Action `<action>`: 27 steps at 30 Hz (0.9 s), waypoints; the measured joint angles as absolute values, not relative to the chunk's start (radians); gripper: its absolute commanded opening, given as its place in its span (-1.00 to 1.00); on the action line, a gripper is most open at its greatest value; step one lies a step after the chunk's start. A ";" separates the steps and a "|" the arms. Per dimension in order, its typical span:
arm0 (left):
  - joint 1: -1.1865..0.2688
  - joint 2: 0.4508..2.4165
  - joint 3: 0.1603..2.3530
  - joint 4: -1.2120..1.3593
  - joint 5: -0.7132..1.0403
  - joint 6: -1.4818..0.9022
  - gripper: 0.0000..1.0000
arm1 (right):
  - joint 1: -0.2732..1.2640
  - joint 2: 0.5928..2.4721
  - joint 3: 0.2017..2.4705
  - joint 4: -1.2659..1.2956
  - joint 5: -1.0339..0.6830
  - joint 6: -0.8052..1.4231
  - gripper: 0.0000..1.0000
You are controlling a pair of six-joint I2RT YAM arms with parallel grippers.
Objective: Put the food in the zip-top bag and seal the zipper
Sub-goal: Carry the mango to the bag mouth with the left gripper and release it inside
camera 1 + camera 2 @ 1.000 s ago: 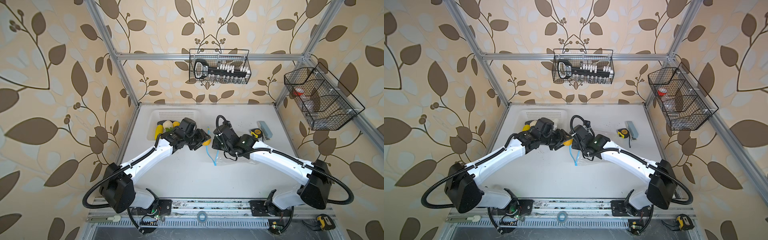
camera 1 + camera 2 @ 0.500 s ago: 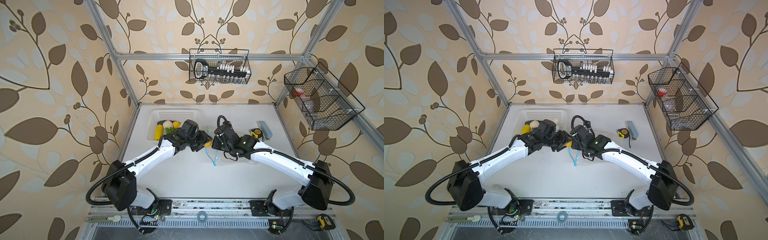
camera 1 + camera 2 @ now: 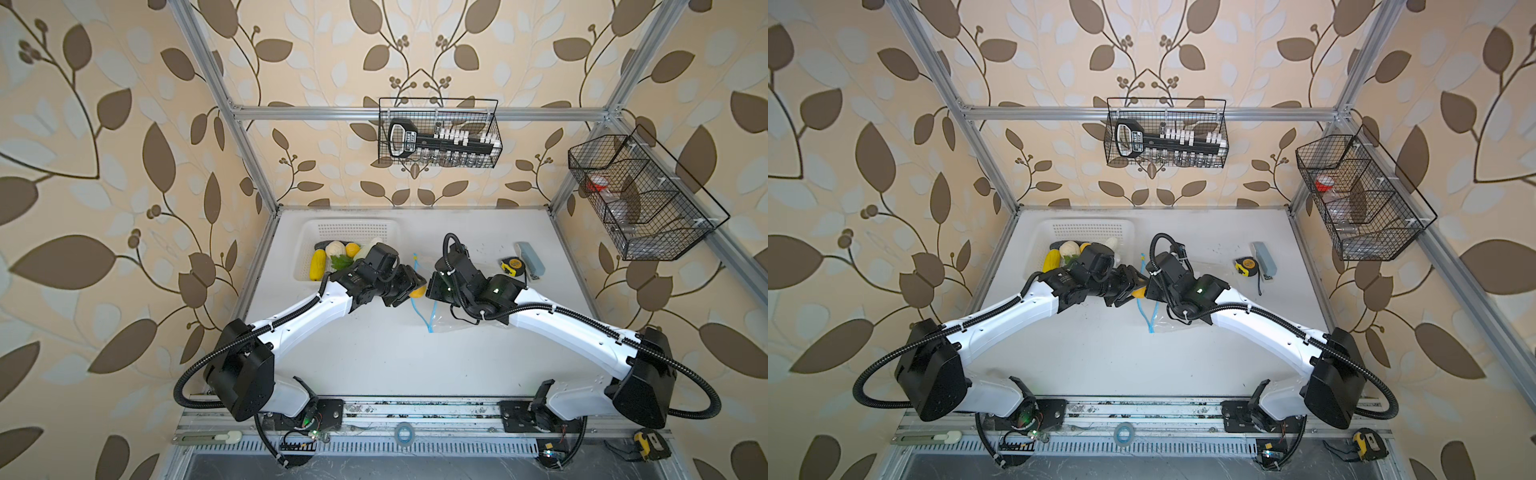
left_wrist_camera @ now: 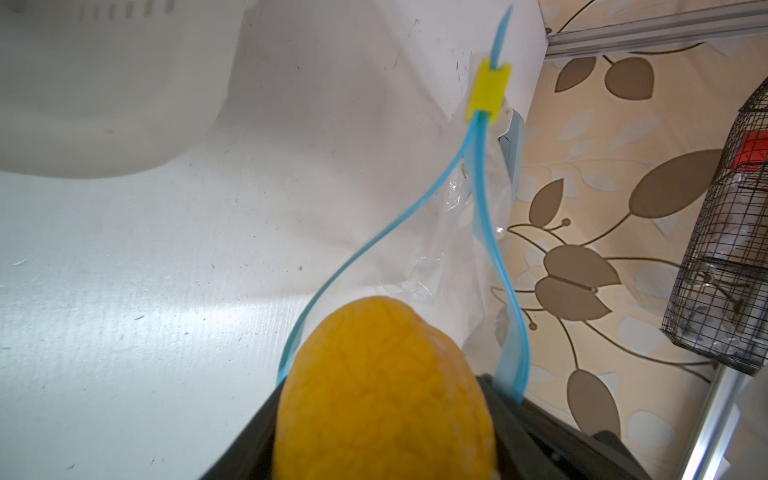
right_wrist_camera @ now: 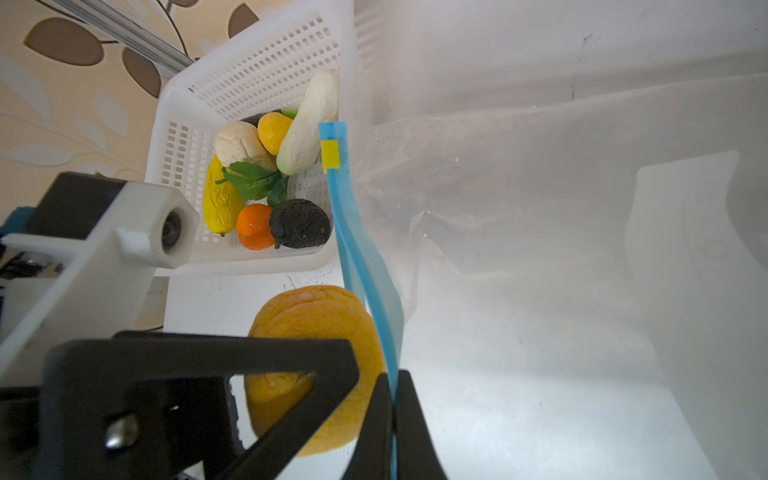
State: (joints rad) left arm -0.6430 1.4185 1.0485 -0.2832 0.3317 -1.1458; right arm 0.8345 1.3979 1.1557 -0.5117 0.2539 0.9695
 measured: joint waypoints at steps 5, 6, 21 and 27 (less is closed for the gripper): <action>-0.643 1.429 1.048 -0.282 0.332 -1.146 0.04 | 0.834 1.398 1.156 -0.500 0.253 0.971 -1.00; -0.643 1.431 1.048 -0.282 0.332 -1.146 0.04 | 0.834 1.398 1.156 -0.499 0.253 0.972 -1.00; -0.656 1.485 1.048 -0.278 0.330 -1.145 0.09 | 0.834 1.398 1.156 -0.493 0.254 0.973 -1.00; -0.656 1.485 1.048 -0.273 0.330 -1.145 0.27 | 0.834 1.398 1.156 -0.492 0.253 0.973 -1.00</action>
State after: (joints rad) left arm -0.6559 1.4845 1.0485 -0.2733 0.3298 -1.1446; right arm 0.8345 1.3979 1.1557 -0.4923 0.2535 0.9733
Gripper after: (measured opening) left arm 0.591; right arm 0.047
